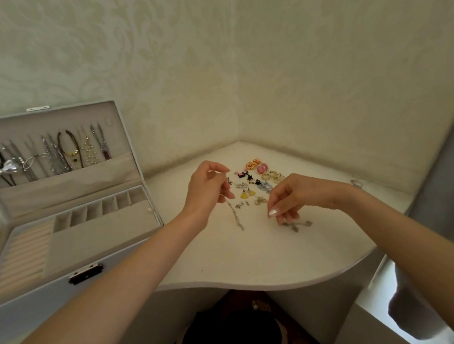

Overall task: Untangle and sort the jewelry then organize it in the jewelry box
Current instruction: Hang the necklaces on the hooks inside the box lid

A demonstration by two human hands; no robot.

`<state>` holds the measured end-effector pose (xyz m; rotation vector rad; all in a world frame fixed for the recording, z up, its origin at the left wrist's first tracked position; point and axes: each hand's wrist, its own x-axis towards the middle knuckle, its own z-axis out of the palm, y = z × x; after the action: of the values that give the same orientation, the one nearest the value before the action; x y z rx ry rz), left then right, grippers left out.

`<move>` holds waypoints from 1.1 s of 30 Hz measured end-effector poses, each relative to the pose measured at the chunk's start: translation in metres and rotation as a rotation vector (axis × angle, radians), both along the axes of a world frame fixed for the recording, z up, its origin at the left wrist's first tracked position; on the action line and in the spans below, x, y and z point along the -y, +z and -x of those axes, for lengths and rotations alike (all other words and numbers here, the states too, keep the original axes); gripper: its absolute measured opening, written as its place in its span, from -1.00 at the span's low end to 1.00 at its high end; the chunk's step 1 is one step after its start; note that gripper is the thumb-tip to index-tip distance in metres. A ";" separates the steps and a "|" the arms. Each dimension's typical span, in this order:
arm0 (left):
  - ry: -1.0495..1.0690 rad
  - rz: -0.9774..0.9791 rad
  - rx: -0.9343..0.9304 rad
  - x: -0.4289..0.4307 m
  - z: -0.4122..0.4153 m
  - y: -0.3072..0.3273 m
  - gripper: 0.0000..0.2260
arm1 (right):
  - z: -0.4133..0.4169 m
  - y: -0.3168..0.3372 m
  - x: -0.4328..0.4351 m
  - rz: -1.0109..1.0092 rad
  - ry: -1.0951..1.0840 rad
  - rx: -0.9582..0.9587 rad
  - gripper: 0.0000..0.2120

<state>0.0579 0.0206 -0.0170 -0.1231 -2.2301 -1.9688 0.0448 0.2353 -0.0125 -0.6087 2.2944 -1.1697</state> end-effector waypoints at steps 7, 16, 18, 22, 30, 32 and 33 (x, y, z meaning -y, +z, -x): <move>0.170 -0.022 0.073 -0.001 0.007 -0.006 -0.69 | 0.000 0.005 0.005 0.135 -0.038 -0.039 -0.95; -0.010 0.287 -0.030 0.014 0.005 0.016 -0.70 | 0.007 0.027 0.045 0.377 -0.087 -0.111 -0.93; 0.003 0.315 -0.084 0.021 0.006 0.025 -0.70 | 0.011 0.029 0.056 0.405 -0.090 -0.121 -0.90; 0.103 0.343 -0.192 0.039 0.009 0.045 -0.70 | 0.019 0.032 0.080 0.447 -0.110 -0.134 -0.87; 0.414 0.245 -0.284 0.093 0.022 0.069 -0.72 | 0.031 0.051 0.139 0.604 -0.055 -0.097 -0.91; 0.458 0.242 -0.295 0.107 0.024 0.071 -0.73 | 0.033 0.054 0.155 0.670 -0.033 -0.066 -0.91; 0.474 0.257 -0.298 0.114 0.024 0.070 -0.74 | 0.034 0.056 0.163 0.698 -0.024 -0.048 -0.91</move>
<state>0.0337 -0.0938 0.0535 0.0729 -2.0658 -1.3263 0.0111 0.0718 0.0432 -0.8531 1.8940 -1.9993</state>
